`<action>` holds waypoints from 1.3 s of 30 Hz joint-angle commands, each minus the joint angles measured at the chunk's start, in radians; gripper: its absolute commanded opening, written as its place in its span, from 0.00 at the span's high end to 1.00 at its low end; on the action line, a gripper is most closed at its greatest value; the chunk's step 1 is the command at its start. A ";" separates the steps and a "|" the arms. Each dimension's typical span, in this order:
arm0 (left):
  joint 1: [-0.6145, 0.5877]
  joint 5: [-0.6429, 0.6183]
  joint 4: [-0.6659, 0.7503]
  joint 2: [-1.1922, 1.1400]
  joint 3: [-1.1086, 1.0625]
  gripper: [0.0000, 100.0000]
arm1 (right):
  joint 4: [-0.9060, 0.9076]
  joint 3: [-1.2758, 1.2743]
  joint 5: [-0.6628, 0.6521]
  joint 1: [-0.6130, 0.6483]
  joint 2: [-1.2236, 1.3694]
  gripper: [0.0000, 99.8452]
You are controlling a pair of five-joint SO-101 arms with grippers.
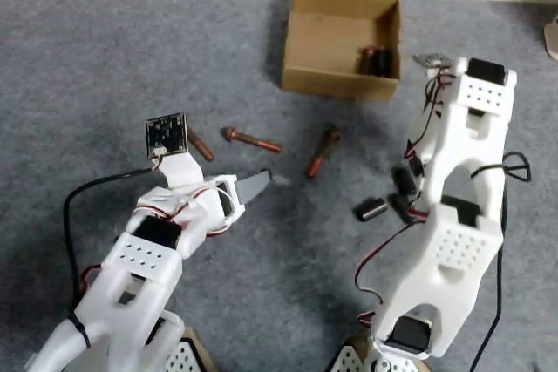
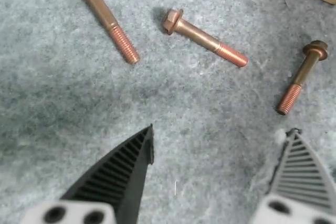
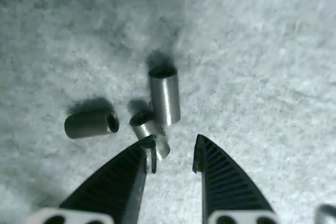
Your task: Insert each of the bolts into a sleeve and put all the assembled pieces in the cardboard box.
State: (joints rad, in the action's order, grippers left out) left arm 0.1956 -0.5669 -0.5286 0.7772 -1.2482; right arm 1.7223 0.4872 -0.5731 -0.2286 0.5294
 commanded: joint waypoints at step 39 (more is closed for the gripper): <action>-0.002 0.006 0.017 0.013 0.002 0.64 | -0.693 -0.751 -0.118 0.076 -0.320 0.89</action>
State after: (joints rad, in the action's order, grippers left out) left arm 0.1956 -0.5669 -0.5286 0.7772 -1.2482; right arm 1.0564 -0.2723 -0.6897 -0.1611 0.1841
